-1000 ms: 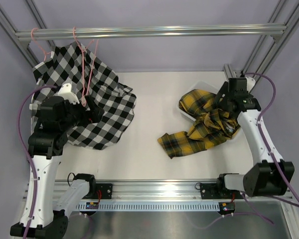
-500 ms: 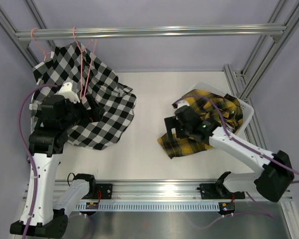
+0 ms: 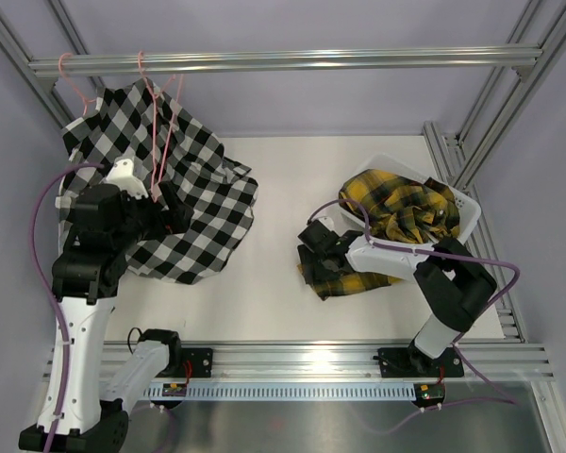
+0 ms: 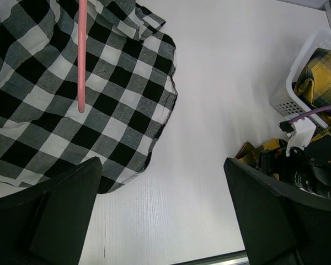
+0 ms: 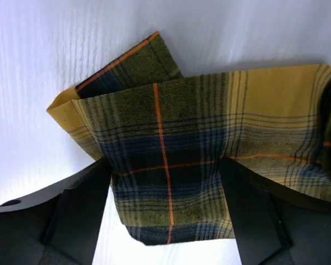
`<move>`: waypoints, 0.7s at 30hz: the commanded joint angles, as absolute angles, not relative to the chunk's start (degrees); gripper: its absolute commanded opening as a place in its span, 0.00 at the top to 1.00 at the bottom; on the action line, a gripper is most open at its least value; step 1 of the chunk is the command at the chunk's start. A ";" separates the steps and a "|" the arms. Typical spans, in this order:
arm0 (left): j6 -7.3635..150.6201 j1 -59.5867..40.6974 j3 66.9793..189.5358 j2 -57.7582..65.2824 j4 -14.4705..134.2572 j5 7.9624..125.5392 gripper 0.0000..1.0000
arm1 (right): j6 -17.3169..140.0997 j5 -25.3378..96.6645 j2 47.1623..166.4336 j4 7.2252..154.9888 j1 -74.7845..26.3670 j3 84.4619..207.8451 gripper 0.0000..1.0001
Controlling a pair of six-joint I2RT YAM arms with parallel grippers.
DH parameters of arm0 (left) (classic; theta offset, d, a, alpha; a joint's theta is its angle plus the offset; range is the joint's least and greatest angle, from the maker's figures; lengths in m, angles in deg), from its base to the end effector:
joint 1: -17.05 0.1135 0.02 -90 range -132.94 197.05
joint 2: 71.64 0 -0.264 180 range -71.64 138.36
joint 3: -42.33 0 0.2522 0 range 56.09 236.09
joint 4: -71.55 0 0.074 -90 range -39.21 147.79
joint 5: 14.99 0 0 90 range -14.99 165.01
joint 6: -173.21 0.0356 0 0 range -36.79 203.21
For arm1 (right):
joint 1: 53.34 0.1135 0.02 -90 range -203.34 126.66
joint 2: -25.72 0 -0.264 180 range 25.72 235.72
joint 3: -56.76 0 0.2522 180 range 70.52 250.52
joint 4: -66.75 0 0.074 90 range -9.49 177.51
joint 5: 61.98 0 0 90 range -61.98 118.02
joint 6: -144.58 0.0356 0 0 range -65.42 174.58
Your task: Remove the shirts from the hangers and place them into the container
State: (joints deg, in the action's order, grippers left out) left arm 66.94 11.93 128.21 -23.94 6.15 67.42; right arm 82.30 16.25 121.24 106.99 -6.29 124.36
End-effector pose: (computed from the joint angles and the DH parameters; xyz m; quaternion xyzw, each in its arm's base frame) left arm 0.1368 -0.0170 0.4147 -0.0484 0.8511 -0.1520 0.5002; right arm 0.2157 0.2210 0.1571 -0.1448 0.9661 0.0344 0.2109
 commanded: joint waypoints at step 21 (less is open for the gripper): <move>68.18 11.87 128.33 -24.80 6.46 68.16 0.01 | 74.19 -13.10 97.63 129.39 -17.44 147.39 1.00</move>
State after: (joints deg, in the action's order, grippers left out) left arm 67.37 11.93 127.92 -24.33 4.71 68.31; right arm 79.77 -1.98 104.09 125.05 -11.08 139.47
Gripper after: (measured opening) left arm 0.988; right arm 0.057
